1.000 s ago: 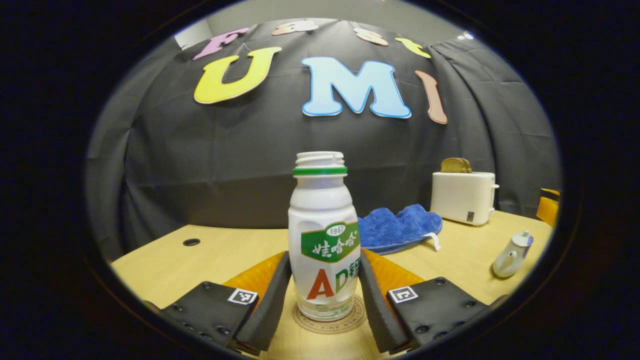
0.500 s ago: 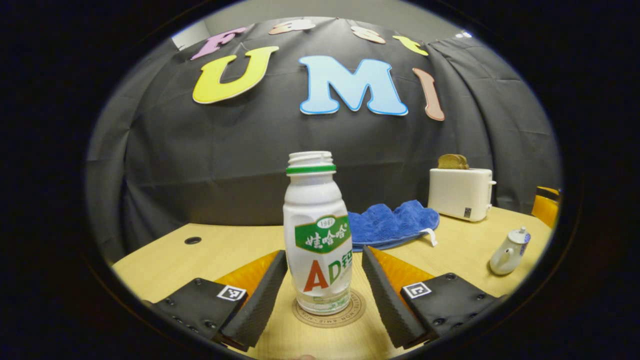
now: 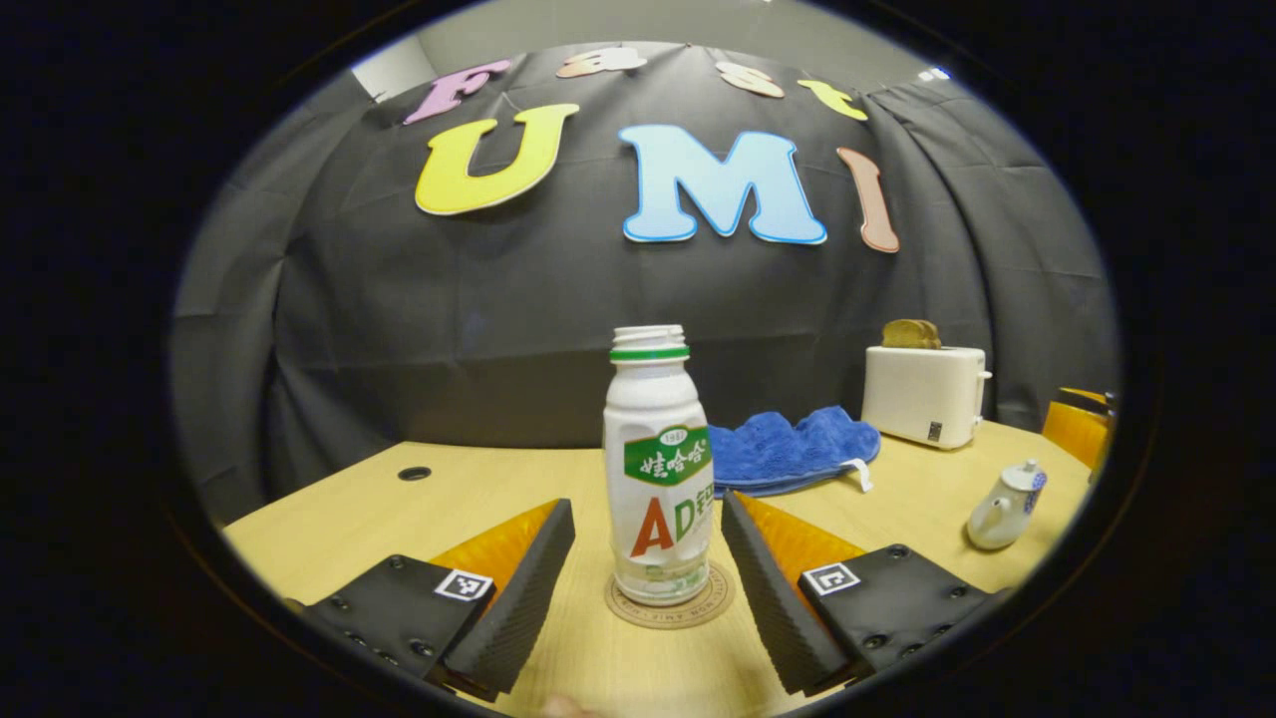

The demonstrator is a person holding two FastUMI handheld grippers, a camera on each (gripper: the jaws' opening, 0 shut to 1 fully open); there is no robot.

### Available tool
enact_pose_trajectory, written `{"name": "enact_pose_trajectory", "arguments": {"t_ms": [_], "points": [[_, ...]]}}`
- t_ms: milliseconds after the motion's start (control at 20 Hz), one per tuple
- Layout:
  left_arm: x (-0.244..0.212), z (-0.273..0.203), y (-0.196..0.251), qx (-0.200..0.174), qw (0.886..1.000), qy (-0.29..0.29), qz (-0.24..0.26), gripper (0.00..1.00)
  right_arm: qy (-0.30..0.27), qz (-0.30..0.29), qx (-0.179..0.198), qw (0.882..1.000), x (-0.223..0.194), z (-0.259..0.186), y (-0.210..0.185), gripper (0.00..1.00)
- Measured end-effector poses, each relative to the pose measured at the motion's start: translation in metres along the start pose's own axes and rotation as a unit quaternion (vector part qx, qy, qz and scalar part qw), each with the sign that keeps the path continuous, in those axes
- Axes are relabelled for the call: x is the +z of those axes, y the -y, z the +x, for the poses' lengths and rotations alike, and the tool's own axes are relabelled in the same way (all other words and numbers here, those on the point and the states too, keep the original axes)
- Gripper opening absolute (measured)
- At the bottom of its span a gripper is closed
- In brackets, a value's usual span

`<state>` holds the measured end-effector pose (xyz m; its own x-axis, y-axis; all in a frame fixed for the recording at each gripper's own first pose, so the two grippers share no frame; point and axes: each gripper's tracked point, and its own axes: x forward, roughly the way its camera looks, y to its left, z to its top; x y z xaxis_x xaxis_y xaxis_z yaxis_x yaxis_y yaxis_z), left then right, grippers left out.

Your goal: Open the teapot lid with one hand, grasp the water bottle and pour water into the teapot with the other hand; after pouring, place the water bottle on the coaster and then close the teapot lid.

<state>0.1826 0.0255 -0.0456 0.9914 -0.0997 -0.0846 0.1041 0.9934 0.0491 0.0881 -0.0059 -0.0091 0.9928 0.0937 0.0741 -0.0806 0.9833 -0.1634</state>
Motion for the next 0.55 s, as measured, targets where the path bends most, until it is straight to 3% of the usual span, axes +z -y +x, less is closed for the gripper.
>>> {"name": "enact_pose_trajectory", "arguments": {"t_ms": [550], "points": [[0.009, -0.060, 0.028, -0.019, 0.999, 0.033, -0.030, 1.00, -0.012, 0.024, -0.006, 1.000, -0.004, 0.000, 0.004, 0.72]]}}
